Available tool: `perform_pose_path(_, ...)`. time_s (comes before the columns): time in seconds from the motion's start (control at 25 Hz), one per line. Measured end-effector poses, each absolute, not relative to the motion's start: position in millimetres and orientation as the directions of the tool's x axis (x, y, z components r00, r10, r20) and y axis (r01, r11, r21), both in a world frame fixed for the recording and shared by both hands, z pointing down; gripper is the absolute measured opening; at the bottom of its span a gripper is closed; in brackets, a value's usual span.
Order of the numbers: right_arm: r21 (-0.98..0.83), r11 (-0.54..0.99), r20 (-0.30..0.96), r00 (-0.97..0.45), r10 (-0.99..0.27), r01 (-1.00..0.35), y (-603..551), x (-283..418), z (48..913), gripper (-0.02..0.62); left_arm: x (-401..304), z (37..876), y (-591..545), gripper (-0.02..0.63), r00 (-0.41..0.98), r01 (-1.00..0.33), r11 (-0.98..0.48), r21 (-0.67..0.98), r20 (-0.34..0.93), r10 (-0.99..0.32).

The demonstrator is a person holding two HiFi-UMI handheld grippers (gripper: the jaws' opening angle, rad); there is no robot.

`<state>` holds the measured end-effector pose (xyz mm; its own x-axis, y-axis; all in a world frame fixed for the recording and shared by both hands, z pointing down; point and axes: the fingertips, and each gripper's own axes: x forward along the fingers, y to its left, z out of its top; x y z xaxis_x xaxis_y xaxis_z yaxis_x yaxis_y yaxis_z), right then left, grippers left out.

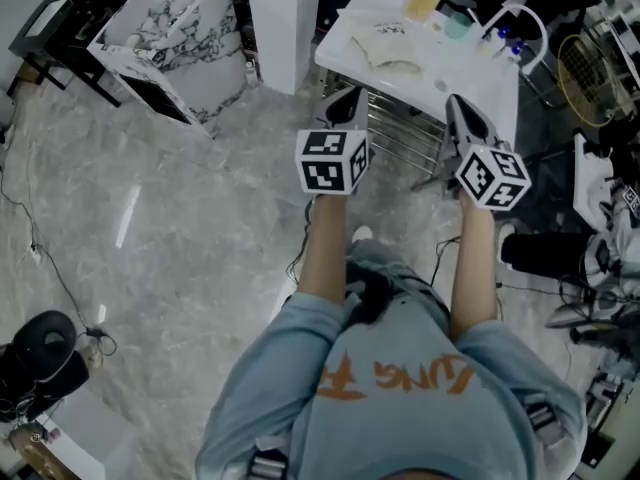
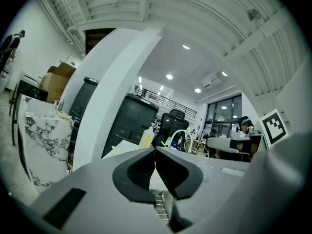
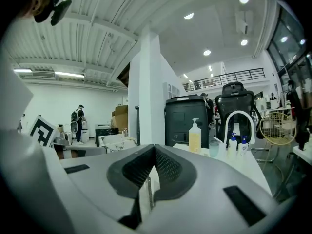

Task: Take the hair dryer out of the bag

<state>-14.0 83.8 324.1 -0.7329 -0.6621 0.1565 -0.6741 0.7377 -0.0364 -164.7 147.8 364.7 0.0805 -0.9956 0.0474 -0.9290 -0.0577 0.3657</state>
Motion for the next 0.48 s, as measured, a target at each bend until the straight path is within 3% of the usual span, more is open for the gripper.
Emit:
perform_pose_path(0.16,-0.034,0.714,0.151,-0.709,-0.688,-0.7,60,-2,323,-0.003,-154,365,123,0.003,0.132,-0.93,-0.108,0.351,0.047,-0.99)
perform_pose_path(0.48,-0.121,0.733,0.082,-0.743,-0.665,-0.669,3,-30,320,-0.003,-196,382,86,0.003,0.081,-0.95,-0.042,0.31,0.113,-0.99)
